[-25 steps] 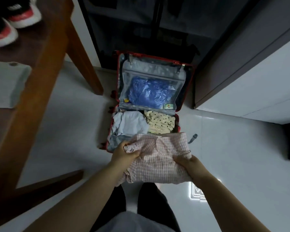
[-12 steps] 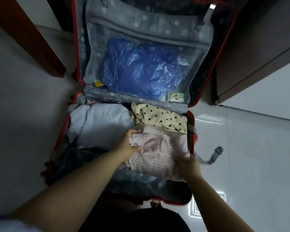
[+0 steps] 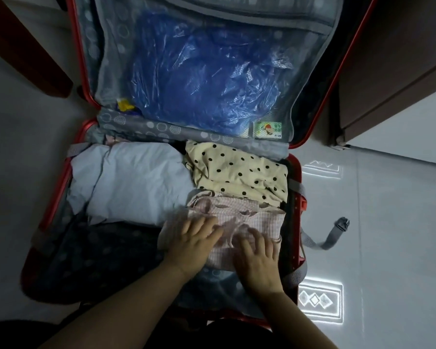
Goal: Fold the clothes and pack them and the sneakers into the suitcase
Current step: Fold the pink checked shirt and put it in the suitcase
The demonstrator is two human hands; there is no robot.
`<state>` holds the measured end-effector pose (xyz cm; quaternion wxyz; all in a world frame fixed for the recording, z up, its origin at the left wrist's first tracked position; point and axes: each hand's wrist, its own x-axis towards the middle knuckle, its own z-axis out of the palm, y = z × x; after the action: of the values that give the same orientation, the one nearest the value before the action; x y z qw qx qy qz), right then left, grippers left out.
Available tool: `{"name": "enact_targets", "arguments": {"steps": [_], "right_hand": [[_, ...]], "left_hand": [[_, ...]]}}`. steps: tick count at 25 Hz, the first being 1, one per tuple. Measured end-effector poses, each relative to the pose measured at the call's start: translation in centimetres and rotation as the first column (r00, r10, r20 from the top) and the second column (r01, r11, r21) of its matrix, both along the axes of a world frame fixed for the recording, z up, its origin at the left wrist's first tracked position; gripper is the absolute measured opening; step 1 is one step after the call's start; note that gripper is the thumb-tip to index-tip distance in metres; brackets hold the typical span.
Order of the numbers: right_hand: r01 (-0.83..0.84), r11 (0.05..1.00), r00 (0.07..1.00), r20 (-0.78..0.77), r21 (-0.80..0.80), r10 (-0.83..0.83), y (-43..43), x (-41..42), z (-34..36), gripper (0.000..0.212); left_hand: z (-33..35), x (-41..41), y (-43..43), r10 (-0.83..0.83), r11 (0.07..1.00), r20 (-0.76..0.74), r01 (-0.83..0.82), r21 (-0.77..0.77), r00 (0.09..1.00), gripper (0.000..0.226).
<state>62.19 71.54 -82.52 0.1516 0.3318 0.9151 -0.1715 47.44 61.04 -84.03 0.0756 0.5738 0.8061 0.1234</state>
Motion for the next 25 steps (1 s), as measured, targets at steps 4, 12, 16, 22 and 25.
{"name": "enact_targets", "arguments": {"steps": [4, 12, 16, 22, 25], "right_hand": [[0.014, 0.987, 0.941, 0.336, -0.158, 0.040, 3.3, -0.2, -3.8, 0.056], [0.109, 0.986, 0.948, 0.310, -0.122, -0.067, -0.2, -1.9, 8.0, 0.056], [0.103, 0.979, 0.952, 0.301, -0.178, -0.046, -4.6, -2.9, 23.3, 0.078], [-0.047, 0.989, 0.980, 0.183, -0.139, 0.072, -10.1, -5.8, 46.3, 0.119], [-0.153, 0.988, 0.982, 0.108, -0.028, 0.155, -13.7, -8.4, 55.0, 0.101]], "left_hand": [[-2.6, -1.5, 1.8, -0.021, 0.832, 0.202, 0.129, -0.539, 0.979, 0.052], [9.1, -1.5, -1.4, 0.255, 0.791, 0.279, -0.034, -0.611, 0.926, 0.054], [23.7, -1.5, -6.1, 0.406, 0.745, 0.212, -0.188, -0.639, 0.889, 0.056], [45.7, -2.2, -13.3, 0.488, 0.732, 0.133, -0.322, -0.600, 0.863, 0.055], [53.6, -1.9, -18.8, 0.547, 0.807, 0.098, -0.491, -0.328, 0.832, 0.055]]}}
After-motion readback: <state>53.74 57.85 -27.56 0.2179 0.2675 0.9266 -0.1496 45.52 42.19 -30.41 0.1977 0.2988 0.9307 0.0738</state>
